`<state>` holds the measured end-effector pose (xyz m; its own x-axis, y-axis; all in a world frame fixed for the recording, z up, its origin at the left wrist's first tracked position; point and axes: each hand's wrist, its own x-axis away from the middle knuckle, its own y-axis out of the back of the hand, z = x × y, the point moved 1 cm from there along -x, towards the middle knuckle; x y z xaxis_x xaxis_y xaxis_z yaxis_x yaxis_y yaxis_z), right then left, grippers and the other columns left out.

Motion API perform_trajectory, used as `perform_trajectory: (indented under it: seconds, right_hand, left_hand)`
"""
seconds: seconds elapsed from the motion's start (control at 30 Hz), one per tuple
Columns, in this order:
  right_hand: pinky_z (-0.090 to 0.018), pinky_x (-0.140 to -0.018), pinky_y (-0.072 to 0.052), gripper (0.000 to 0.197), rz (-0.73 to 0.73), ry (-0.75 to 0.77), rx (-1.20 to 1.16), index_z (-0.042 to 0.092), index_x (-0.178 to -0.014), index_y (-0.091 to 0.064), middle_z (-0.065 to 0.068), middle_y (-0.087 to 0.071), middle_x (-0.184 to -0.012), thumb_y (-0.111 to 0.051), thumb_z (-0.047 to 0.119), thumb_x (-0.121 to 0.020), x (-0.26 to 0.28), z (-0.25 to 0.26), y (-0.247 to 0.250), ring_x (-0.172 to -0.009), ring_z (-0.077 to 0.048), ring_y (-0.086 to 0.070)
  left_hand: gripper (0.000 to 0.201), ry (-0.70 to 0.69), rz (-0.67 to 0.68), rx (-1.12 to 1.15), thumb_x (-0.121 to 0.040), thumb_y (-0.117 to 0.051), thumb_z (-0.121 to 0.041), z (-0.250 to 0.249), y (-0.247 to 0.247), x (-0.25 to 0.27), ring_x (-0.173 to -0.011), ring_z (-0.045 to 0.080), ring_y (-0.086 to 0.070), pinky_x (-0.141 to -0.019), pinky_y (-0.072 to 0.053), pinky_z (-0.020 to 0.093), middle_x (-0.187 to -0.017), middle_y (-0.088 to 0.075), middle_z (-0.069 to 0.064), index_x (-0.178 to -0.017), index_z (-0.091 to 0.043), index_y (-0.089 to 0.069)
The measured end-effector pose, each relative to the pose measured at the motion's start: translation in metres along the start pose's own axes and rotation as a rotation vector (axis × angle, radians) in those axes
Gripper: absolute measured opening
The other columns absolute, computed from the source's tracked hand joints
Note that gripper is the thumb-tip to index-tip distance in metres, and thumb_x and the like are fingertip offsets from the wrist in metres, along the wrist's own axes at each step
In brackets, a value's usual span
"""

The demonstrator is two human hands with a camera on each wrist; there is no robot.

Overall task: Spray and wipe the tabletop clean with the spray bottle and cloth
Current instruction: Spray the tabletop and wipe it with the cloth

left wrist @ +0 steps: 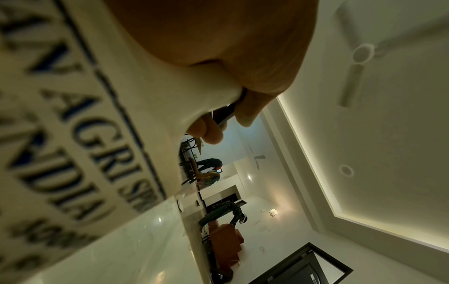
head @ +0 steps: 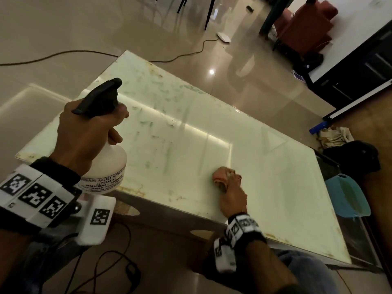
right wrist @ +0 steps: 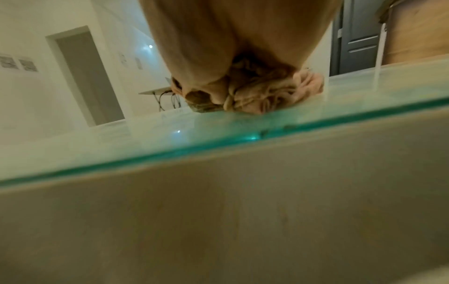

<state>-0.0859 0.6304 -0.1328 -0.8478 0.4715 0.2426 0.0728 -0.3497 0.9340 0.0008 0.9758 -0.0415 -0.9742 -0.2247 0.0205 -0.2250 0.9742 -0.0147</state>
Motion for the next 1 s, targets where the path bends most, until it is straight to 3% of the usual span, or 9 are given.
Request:
perform_trajectory:
  seconds: [0.1,0.23,0.37,0.47,0.57,0.67,0.77,0.9,1.0]
  right_hand:
    - [-0.047,-0.108,-0.034,0.057,-0.003,-0.04,0.005,0.021,-0.147,-0.03,-0.017,-0.034,-0.149,-0.043,0.013,-0.093,-0.059,0.002,0.024,-0.128,-0.039,-0.044]
    - [-0.046,-0.105,-0.038,0.054,0.0,-0.078,0.066,0.024,-0.145,-0.034,-0.016,-0.044,-0.142,-0.046,0.021,-0.092,-0.087,0.012,0.039,-0.125,-0.039,-0.046]
    - [-0.043,-0.102,-0.039,0.058,0.028,-0.034,0.09,0.021,-0.147,-0.029,-0.02,-0.047,-0.138,-0.048,0.017,-0.092,-0.04,0.028,0.032,-0.121,-0.04,-0.049]
    - [-0.041,-0.094,-0.045,0.059,0.036,0.086,0.008,0.02,-0.141,-0.036,-0.016,-0.056,-0.128,-0.048,0.021,-0.084,0.019,0.044,0.007,-0.113,-0.037,-0.056]
    - [-0.043,-0.11,-0.034,0.073,0.129,0.267,0.007,0.026,-0.146,-0.033,-0.009,-0.041,-0.147,-0.046,0.025,-0.073,0.069,0.056,-0.025,-0.135,-0.03,-0.038]
    - [-0.037,-0.118,-0.02,0.071,0.179,0.402,0.022,0.031,-0.15,-0.021,0.005,-0.018,-0.159,-0.053,0.021,-0.087,0.091,0.054,-0.034,-0.147,-0.014,-0.015]
    - [-0.04,-0.119,-0.022,0.067,0.216,0.467,0.037,0.031,-0.15,-0.023,0.011,-0.021,-0.157,-0.055,0.025,-0.091,0.086,0.037,-0.027,-0.146,-0.011,-0.018]
    - [-0.036,-0.118,-0.024,0.069,0.169,0.377,-0.019,0.03,-0.148,-0.03,0.003,-0.029,-0.155,-0.054,0.01,-0.086,0.056,0.025,-0.01,-0.143,-0.018,-0.028]
    - [-0.03,-0.109,-0.033,0.055,0.121,0.347,-0.052,0.029,-0.144,-0.037,-0.006,-0.042,-0.148,-0.044,0.008,-0.094,0.013,0.041,0.0,-0.132,-0.029,-0.044]
  left_hand:
    - [0.006,-0.012,0.011,-0.006,-0.09,-0.073,-0.028,0.001,-0.002,-0.001,-0.043,0.01,-0.06,-0.065,-0.052,0.033,-0.097,-0.078,0.001,-0.085,-0.032,-0.074]
    - [0.002,-0.008,0.015,0.002,-0.085,-0.073,-0.032,-0.001,-0.002,-0.003,-0.042,0.011,-0.06,-0.067,-0.052,0.036,-0.1,-0.077,0.01,-0.085,-0.031,-0.075]
    - [0.005,-0.02,0.024,0.005,-0.082,-0.073,-0.036,-0.005,-0.002,-0.003,-0.044,0.012,-0.061,-0.067,-0.052,0.037,-0.099,-0.079,0.005,-0.086,-0.035,-0.076]
    - [0.008,-0.038,0.047,-0.012,-0.085,-0.072,-0.035,-0.006,-0.006,-0.002,-0.045,0.012,-0.062,-0.065,-0.052,0.035,-0.098,-0.079,0.001,-0.084,-0.043,-0.075]
    - [0.007,-0.03,0.077,-0.023,-0.085,-0.071,-0.041,-0.005,-0.009,0.0,-0.047,0.013,-0.063,-0.063,-0.053,0.032,-0.101,-0.078,-0.001,-0.089,-0.043,-0.076]
    - [0.037,0.014,0.115,-0.042,-0.074,-0.069,-0.054,0.0,-0.011,0.001,-0.05,0.016,-0.063,-0.061,-0.053,0.029,-0.105,-0.078,-0.001,-0.1,-0.028,-0.076]
    - [0.045,0.022,0.138,-0.027,-0.069,-0.069,-0.058,0.001,-0.013,0.003,-0.051,0.019,-0.063,-0.065,-0.051,0.033,-0.106,-0.078,0.003,-0.1,-0.027,-0.076]
    - [0.009,-0.008,0.107,-0.02,-0.079,-0.073,-0.044,-0.005,-0.011,0.008,-0.048,0.015,-0.062,-0.067,-0.051,0.034,-0.101,-0.078,0.005,-0.087,-0.043,-0.076]
    - [0.011,-0.039,0.075,-0.036,-0.08,-0.072,-0.041,-0.01,-0.012,0.009,-0.047,0.017,-0.061,-0.071,-0.053,0.039,-0.096,-0.079,0.003,-0.083,-0.05,-0.075]
